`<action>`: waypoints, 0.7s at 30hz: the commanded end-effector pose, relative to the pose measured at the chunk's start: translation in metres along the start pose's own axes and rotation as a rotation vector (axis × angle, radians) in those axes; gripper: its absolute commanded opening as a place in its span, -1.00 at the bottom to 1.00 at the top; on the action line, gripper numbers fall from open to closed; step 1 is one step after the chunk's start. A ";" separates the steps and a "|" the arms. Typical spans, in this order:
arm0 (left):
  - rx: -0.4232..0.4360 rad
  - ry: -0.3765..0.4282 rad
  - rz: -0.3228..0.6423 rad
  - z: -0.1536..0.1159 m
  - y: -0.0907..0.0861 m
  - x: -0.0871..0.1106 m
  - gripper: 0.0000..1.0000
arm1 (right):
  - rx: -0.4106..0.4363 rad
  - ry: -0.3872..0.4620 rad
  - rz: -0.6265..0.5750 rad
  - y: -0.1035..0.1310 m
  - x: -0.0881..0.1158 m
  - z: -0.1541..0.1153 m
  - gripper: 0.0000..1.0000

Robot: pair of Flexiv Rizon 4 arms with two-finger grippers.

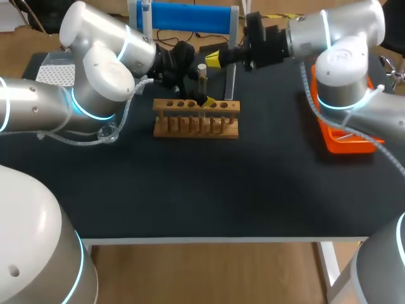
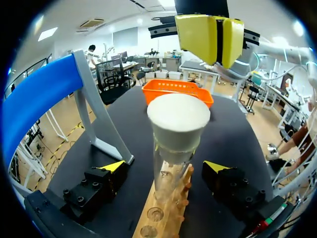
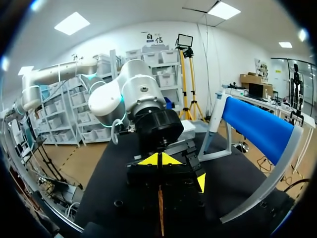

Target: Invert the test tube, pick up the pipette, mount the tip to pipette, aspirate from beaker and dispense into the tube, eject the tip, return the pipette, and cap with the stopper.

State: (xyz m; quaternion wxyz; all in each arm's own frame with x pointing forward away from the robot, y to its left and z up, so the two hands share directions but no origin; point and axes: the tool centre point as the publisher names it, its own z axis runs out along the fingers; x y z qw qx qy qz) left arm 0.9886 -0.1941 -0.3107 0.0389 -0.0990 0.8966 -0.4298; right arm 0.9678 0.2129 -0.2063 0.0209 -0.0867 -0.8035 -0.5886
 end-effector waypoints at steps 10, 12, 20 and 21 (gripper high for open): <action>0.004 0.000 0.001 0.001 0.001 0.000 1.00 | -0.028 0.021 0.000 0.004 -0.006 0.013 -1.00; 0.004 0.000 0.001 0.001 0.001 0.000 1.00 | -0.029 0.025 0.000 0.004 -0.007 0.014 -1.00; 0.004 0.000 0.001 0.001 0.001 0.000 1.00 | -0.033 0.033 0.004 0.003 -0.013 0.018 -1.00; 0.004 0.000 0.001 0.001 0.001 0.000 1.00 | -0.034 0.034 0.005 0.003 -0.013 0.019 -1.00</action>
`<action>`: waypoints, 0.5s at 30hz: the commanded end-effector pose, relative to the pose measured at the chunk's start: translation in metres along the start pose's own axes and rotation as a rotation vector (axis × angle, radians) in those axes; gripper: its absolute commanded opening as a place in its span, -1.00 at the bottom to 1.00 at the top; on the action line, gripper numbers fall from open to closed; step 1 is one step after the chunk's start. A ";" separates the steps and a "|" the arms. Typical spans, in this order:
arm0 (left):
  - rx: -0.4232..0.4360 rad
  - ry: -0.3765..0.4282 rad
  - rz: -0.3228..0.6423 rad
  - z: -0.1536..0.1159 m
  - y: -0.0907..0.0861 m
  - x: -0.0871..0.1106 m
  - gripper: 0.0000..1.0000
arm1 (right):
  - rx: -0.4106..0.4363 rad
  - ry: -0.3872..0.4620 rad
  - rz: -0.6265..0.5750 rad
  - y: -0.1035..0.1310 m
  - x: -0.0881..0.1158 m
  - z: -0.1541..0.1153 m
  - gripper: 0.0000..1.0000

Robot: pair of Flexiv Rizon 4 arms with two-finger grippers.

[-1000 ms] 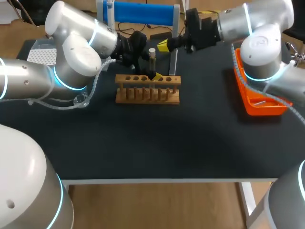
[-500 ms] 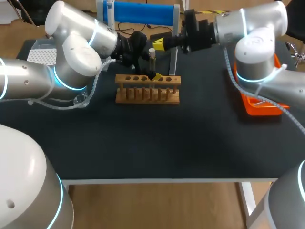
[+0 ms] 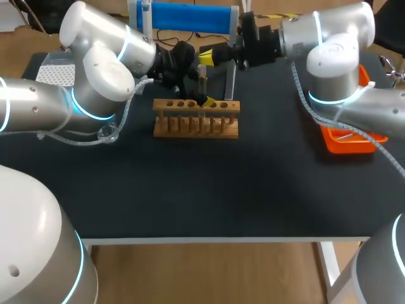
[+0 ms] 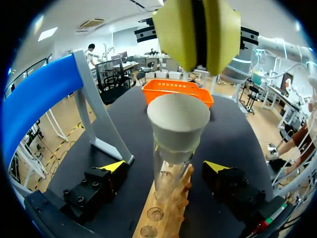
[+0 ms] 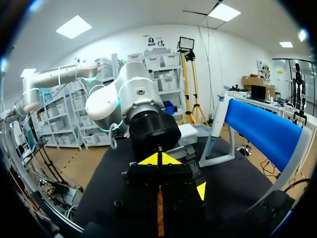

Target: Invert the test tube, pick up the pipette, mount the tip to pipette, aspirate from beaker and dispense into the tube, eject the tip, return the pipette, and cap with the stopper.

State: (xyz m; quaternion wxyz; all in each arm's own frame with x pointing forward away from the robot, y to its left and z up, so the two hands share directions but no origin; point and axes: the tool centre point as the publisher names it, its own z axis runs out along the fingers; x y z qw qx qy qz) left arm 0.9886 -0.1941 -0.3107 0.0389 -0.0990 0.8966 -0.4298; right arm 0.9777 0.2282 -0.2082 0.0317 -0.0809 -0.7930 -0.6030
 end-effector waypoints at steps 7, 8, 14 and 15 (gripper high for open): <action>0.004 0.000 0.001 0.001 0.001 0.000 1.00 | 0.000 0.013 0.006 -0.005 -0.007 0.006 -1.00; 0.004 0.000 0.001 0.001 0.001 0.000 1.00 | 0.000 0.014 0.006 -0.006 -0.007 0.006 -1.00; 0.004 0.000 0.001 0.001 0.001 0.000 1.00 | -0.002 0.011 0.008 -0.012 -0.010 0.006 -1.00; 0.004 0.000 0.001 0.001 0.001 0.000 1.00 | -0.002 0.010 0.009 -0.013 -0.010 0.006 -1.00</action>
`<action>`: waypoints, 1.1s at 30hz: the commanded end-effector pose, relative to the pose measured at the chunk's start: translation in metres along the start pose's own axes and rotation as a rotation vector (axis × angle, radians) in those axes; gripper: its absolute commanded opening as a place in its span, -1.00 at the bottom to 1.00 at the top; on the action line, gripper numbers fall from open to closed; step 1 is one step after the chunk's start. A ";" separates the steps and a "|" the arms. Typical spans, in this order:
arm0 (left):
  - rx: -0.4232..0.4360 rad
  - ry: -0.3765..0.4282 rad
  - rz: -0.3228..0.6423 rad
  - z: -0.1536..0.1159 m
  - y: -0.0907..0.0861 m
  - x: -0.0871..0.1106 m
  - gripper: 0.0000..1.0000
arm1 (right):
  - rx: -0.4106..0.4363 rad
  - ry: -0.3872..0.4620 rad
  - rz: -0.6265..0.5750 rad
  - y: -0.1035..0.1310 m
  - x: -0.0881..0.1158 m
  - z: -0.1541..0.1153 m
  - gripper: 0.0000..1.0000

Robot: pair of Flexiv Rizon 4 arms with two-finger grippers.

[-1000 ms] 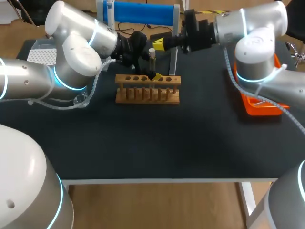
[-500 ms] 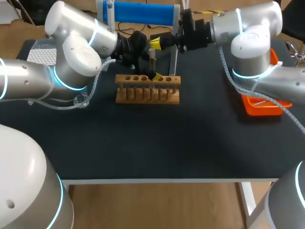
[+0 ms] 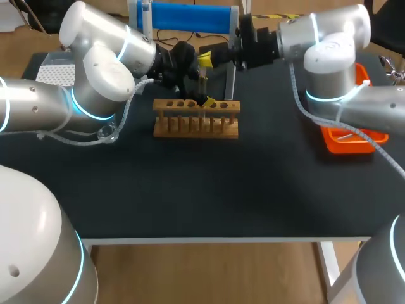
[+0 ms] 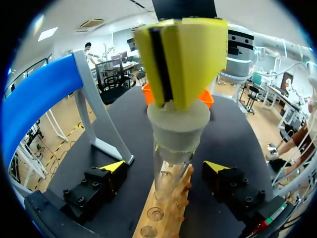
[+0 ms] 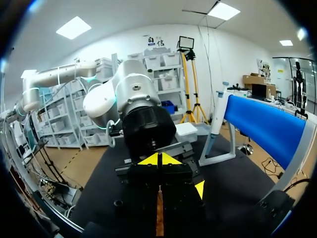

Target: Invert the test tube, pick up the pipette, mount the tip to pipette, aspirate from beaker and dispense into the tube, eject the tip, return the pipette, and cap with the stopper.

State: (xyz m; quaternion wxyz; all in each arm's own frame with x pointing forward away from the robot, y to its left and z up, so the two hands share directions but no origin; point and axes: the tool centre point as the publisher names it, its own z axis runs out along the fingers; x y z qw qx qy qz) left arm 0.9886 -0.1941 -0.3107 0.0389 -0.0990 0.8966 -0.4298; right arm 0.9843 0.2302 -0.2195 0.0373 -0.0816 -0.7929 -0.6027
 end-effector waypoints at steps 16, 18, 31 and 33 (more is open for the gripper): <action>0.004 0.000 0.001 0.001 0.001 0.000 1.00 | -0.008 -0.005 0.026 -0.025 -0.002 0.005 -1.00; 0.004 0.000 0.001 0.001 0.001 0.000 1.00 | -0.010 -0.007 0.026 -0.025 -0.001 0.005 -1.00; 0.004 0.000 0.001 0.001 0.001 0.000 1.00 | -0.052 -0.025 -0.030 0.001 0.011 -0.008 -1.00; 0.004 0.000 0.001 0.001 0.001 0.000 1.00 | -0.056 -0.026 -0.037 0.004 0.013 -0.010 -1.00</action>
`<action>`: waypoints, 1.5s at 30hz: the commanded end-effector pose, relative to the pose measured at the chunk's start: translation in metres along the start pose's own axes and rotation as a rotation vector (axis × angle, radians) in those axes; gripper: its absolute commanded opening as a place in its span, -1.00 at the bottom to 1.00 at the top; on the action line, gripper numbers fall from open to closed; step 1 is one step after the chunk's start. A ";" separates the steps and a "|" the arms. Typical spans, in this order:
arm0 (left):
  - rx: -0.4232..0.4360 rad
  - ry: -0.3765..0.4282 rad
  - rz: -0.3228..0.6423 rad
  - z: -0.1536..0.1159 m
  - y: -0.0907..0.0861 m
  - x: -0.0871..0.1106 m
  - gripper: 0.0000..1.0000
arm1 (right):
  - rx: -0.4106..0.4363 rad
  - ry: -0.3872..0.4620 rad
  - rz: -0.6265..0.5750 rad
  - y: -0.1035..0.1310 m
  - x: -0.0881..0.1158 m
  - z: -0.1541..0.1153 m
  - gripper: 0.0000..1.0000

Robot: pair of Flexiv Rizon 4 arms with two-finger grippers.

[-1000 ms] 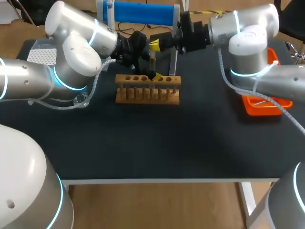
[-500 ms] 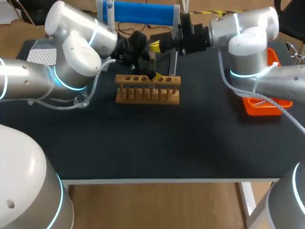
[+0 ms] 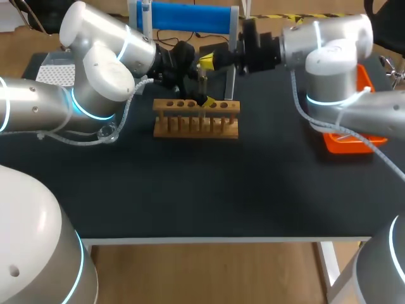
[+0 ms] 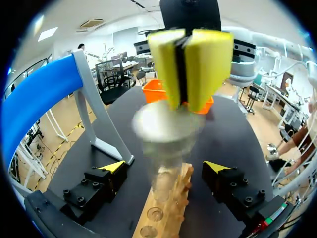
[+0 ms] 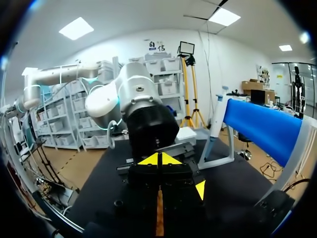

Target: Invert the test tube, pick up the pipette, mount the tip to pipette, aspirate from beaker and dispense into the tube, eject the tip, return the pipette, and cap with the stopper.

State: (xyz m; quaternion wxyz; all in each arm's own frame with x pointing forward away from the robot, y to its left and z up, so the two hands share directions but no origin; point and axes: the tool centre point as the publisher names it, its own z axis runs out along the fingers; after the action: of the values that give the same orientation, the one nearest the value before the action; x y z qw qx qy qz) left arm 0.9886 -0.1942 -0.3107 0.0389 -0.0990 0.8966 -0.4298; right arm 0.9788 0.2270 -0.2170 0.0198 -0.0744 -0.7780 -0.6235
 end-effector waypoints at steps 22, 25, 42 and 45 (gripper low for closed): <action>0.004 0.000 0.001 0.001 0.001 0.000 1.00 | 0.127 -0.074 -0.050 0.014 0.019 -0.073 1.00; 0.004 0.000 0.001 0.001 0.001 0.000 1.00 | 0.150 -0.083 -0.041 0.010 0.020 -0.083 1.00; 0.004 0.000 0.001 0.001 0.001 0.000 1.00 | 0.207 -0.098 -0.031 -0.001 0.022 -0.094 1.00; 0.004 0.000 0.001 0.001 0.001 0.000 1.00 | 0.207 -0.098 -0.031 -0.001 0.022 -0.094 1.00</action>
State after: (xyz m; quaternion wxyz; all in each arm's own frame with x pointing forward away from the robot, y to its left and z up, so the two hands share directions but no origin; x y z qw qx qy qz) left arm 0.9886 -0.1941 -0.3107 0.0389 -0.0990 0.8966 -0.4298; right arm 0.9521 0.1389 -0.1952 -0.0218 -0.0910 -0.8383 -0.5371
